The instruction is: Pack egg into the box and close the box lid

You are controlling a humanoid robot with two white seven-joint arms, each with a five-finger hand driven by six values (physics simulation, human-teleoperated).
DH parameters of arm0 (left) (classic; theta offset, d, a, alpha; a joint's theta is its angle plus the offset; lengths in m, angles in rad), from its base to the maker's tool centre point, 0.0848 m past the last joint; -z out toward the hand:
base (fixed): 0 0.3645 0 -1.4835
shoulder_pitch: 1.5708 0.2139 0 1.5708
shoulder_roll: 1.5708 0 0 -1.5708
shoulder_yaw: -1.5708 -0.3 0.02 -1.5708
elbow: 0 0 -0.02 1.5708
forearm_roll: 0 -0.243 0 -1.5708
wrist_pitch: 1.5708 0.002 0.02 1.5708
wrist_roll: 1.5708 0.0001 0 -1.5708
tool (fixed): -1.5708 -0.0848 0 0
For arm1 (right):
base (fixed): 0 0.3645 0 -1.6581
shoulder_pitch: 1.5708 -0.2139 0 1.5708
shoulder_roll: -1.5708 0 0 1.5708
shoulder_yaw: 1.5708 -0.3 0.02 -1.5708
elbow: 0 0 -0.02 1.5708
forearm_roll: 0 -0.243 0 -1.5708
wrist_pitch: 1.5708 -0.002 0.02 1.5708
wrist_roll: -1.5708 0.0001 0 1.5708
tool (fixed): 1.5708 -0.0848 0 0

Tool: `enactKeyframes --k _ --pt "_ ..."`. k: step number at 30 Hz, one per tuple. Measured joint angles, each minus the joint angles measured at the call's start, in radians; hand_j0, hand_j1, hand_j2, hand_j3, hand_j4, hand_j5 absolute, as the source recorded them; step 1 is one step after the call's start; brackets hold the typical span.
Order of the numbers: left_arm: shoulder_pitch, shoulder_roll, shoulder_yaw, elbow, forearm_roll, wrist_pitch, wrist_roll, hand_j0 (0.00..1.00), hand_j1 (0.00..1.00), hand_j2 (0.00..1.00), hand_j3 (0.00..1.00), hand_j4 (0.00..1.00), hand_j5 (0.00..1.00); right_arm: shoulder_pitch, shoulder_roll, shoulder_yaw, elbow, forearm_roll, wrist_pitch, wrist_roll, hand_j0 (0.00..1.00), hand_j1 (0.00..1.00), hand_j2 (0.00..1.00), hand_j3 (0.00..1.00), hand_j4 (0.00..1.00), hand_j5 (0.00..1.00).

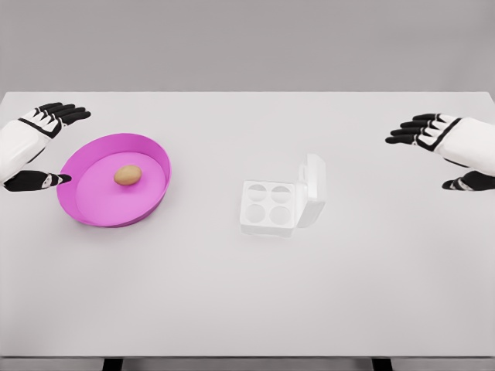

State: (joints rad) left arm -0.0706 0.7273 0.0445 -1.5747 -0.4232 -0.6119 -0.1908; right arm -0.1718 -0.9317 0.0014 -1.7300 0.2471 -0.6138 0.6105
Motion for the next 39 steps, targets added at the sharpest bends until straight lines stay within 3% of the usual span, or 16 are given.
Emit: enactKeyframes --k 5,8,10,13,17,23,27,33,39 --pt "-0.005 0.0 -0.001 0.001 0.004 0.0 -0.001 1.0 1.0 1.0 1.0 1.0 1.0 -0.005 0.005 0.008 -0.003 0.0 0.0 0.001 1.0 1.0 1.0 1.0 1.0 1.0" --pt "-0.124 0.004 -0.059 0.002 0.009 0.001 -0.002 1.0 1.0 1.0 1.0 1.0 1.0 -0.018 0.001 0.018 -0.005 -0.002 0.0 0.001 1.0 1.0 1.0 1.0 1.0 1.0" --pt "-0.152 0.013 -0.122 0.003 0.006 0.0 -0.009 1.0 1.0 1.0 1.0 1.0 1.0 -0.008 -0.02 0.032 -0.003 -0.001 0.0 0.001 1.0 1.0 1.0 1.0 1.0 1.0" --pt "-0.215 0.026 -0.193 0.007 0.015 0.0 -0.096 1.0 1.0 1.0 1.0 1.0 1.0 -0.003 0.009 -0.001 0.022 -0.008 0.0 0.001 1.0 1.0 1.0 1.0 1.0 1.0" --pt "-0.298 0.034 -0.267 0.013 0.091 -0.001 -0.314 1.0 1.0 1.0 1.0 1.0 1.0 -0.008 0.083 -0.08 0.02 -0.01 0.0 0.001 1.0 1.0 1.0 1.0 1.0 1.0" --pt "-0.35 0.038 -0.3 0.022 0.214 0.011 -0.406 1.0 1.0 1.0 1.0 1.0 1.0 -0.012 -0.021 -0.096 -0.005 0.026 0.0 0.001 1.0 1.0 1.0 1.0 1.0 1.0" --pt "-0.391 0.037 -0.317 0.019 0.238 0.225 -0.417 1.0 1.0 1.0 1.0 1.0 1.0 0.0 -0.045 -0.103 0.005 0.074 0.0 0.001 1.0 1.0 1.0 1.0 1.0 1.0" --pt "-0.385 0.037 -0.357 -0.025 0.09 0.367 -0.42 1.0 1.0 1.0 1.0 1.0 1.0 0.06 -0.01 -0.119 0.017 0.098 0.0 0.001 1.0 1.0 1.0 1.0 1.0 1.0" --pt "-0.387 0.043 -0.393 -0.076 0.01 0.383 -0.42 0.98 0.98 0.98 0.98 0.98 0.98 0.141 0.137 -0.224 0.028 0.106 0.0 0.001 1.0 1.0 1.0 1.0 1.0 1.0"
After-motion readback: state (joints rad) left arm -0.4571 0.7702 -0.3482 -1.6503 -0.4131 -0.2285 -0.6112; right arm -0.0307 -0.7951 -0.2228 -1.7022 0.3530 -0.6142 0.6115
